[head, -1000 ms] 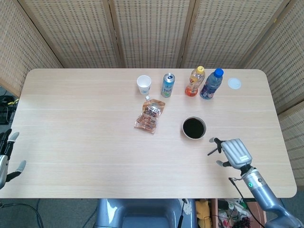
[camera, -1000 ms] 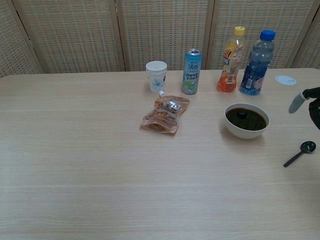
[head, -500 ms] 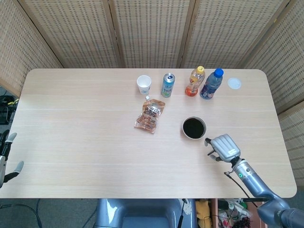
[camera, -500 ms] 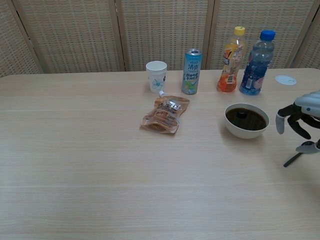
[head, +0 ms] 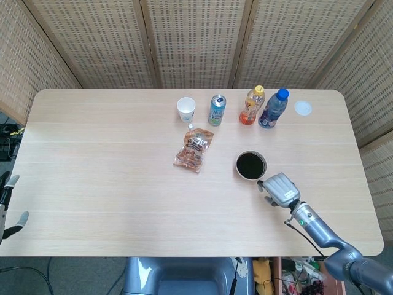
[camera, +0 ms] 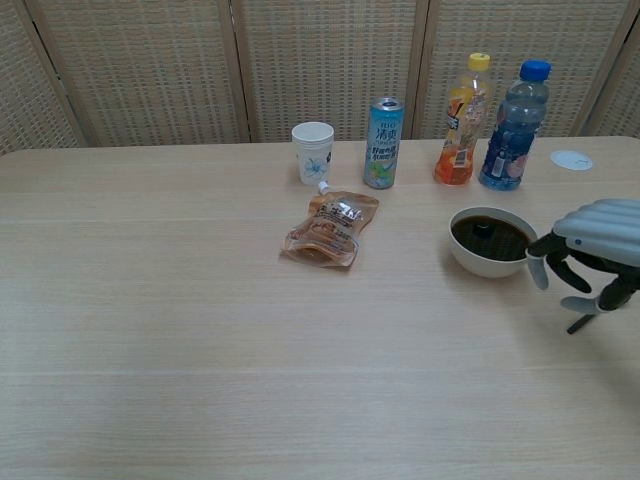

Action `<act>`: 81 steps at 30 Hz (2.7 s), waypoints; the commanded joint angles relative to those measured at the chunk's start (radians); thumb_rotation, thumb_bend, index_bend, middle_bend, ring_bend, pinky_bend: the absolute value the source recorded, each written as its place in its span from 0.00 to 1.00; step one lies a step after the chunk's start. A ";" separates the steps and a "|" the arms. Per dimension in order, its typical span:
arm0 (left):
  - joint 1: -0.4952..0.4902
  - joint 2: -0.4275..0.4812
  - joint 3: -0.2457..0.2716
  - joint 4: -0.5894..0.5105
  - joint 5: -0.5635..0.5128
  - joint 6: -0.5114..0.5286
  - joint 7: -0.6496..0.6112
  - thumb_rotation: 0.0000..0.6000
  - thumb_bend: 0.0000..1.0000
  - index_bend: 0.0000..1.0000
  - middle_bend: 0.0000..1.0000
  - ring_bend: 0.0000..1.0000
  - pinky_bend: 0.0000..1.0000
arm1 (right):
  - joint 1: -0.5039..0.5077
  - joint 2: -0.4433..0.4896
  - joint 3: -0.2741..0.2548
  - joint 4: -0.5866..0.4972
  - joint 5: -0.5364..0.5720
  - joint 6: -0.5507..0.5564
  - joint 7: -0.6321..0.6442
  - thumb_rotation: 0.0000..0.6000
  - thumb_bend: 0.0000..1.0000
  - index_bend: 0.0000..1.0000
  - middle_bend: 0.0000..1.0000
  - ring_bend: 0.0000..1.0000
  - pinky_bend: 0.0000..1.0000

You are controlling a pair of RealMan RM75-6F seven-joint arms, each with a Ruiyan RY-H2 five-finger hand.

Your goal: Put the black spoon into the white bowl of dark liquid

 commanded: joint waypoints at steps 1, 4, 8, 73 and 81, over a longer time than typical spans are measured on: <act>0.000 -0.001 0.001 0.003 -0.001 -0.003 -0.001 1.00 0.33 0.00 0.00 0.00 0.00 | 0.009 -0.015 -0.011 0.022 -0.006 -0.006 0.004 1.00 0.51 0.51 0.77 0.85 0.94; -0.001 -0.003 0.001 0.004 -0.001 -0.007 -0.001 1.00 0.33 0.00 0.00 0.00 0.00 | 0.018 -0.029 -0.024 0.051 -0.016 -0.010 0.007 1.00 0.51 0.51 0.77 0.85 0.94; -0.004 -0.004 0.000 0.004 -0.001 -0.010 0.001 1.00 0.33 0.00 0.00 0.00 0.00 | 0.025 -0.042 -0.038 0.079 -0.027 -0.007 0.011 1.00 0.51 0.51 0.77 0.85 0.94; -0.005 0.011 0.006 -0.044 0.008 -0.015 0.029 1.00 0.33 0.00 0.00 0.00 0.00 | 0.026 -0.165 -0.161 0.376 -0.088 0.035 0.069 1.00 0.51 0.54 0.77 0.85 0.94; -0.004 0.007 0.005 -0.036 0.006 -0.016 0.020 1.00 0.33 0.00 0.00 0.00 0.00 | 0.024 -0.170 -0.164 0.382 -0.086 0.032 0.069 1.00 0.51 0.55 0.77 0.85 0.94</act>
